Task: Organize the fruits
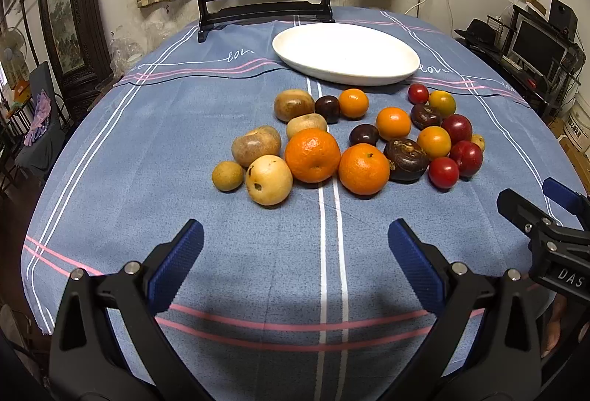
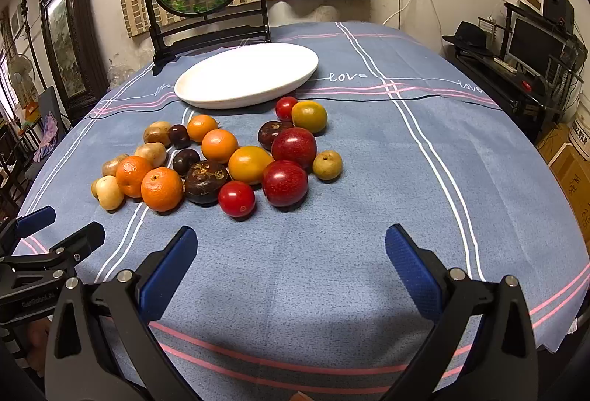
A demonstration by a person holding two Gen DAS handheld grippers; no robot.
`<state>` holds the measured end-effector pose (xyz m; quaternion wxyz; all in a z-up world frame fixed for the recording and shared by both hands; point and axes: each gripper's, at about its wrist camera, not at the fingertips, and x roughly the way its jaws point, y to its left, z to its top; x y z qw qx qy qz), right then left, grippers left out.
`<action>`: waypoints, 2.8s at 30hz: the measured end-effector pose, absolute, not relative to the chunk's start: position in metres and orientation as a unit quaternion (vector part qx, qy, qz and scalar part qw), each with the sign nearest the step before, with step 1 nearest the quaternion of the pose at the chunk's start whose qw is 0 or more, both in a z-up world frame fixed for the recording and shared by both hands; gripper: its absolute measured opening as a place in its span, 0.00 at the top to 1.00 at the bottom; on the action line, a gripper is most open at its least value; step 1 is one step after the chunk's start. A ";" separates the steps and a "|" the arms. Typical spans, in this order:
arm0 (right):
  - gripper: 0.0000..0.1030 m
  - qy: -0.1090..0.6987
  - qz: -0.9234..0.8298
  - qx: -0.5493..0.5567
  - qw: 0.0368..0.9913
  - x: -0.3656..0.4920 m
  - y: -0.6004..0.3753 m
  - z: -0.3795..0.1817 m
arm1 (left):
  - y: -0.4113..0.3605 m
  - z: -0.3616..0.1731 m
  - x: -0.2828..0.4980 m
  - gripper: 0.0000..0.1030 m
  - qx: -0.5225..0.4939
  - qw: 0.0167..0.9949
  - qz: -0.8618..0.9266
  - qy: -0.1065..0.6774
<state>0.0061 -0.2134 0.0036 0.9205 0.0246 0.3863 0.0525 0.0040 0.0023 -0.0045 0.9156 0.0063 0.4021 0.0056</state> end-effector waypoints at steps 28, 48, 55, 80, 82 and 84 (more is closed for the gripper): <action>0.01 0.388 0.048 0.030 0.920 0.006 -0.218 0.001 | 0.003 -0.004 0.002 0.02 0.007 0.913 0.008 0.407; 0.01 0.393 0.048 0.032 0.918 0.006 -0.217 -0.003 | 0.004 -0.007 0.002 0.02 0.005 0.910 0.011 0.414; 0.01 0.394 0.049 0.031 0.917 0.006 -0.216 -0.004 | 0.004 -0.007 0.001 0.02 0.005 0.910 0.012 0.415; 0.01 0.397 0.079 0.056 0.913 0.011 -0.234 -0.015 | 0.041 -0.017 0.023 0.02 0.014 0.912 0.013 0.410; 0.01 0.400 0.085 0.060 0.911 0.015 -0.234 -0.017 | 0.042 -0.018 0.029 0.02 0.014 0.912 0.009 0.410; 0.01 0.400 0.094 0.061 0.910 0.016 -0.233 -0.017 | 0.041 -0.021 0.034 0.05 0.020 0.912 0.009 0.410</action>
